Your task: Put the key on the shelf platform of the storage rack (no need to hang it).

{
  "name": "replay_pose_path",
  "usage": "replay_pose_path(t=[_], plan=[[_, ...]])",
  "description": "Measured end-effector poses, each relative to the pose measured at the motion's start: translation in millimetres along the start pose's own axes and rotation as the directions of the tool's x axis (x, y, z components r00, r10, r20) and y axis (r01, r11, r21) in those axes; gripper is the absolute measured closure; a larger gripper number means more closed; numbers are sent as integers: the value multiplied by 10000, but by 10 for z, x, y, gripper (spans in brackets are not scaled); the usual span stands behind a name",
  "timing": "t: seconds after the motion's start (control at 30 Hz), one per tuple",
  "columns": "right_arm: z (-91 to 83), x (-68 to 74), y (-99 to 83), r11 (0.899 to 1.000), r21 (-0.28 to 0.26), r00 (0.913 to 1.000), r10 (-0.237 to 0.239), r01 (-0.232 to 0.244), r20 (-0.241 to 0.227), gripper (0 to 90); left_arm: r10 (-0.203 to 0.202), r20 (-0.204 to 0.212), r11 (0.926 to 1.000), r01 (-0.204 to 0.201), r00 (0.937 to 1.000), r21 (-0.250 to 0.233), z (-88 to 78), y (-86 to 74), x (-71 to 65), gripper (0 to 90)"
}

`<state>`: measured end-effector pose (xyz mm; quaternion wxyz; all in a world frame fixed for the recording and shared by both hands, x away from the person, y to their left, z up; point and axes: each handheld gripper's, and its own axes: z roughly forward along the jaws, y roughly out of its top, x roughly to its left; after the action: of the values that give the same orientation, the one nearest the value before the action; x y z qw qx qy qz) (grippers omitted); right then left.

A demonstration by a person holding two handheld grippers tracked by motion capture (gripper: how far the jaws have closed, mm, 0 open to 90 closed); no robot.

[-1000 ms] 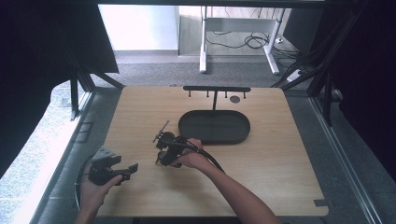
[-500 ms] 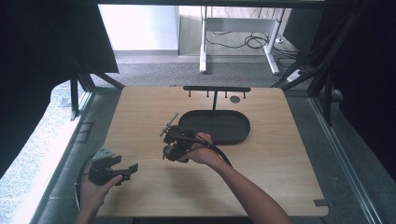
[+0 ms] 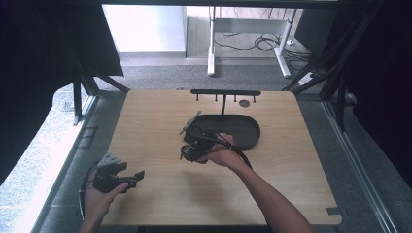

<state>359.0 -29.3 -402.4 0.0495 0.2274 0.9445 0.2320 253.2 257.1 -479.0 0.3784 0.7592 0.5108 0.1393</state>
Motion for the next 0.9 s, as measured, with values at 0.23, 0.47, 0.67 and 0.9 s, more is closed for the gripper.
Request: replay_pose_path(t=[0.23,0.47,0.67,0.9], plan=[[-40,-79,-45,9999,-58,9998,136,-135,121,493,-15,31,10000,15,10000,34,4,-2,-2,210],[-68,-125,-63,9997,-65,9996,250,-250,125,493,-17,27,10000,16,10000,59,11,-3,-8,210],[-89,-181,-89,9993,-74,9991,365,-363,235,492,-24,27,10000,24,10000,52,12,-4,-11,210],[-117,-260,-118,9984,-94,9977,563,-560,384,493,-28,30,10000,27,10000,87,21,-5,-16,210]])
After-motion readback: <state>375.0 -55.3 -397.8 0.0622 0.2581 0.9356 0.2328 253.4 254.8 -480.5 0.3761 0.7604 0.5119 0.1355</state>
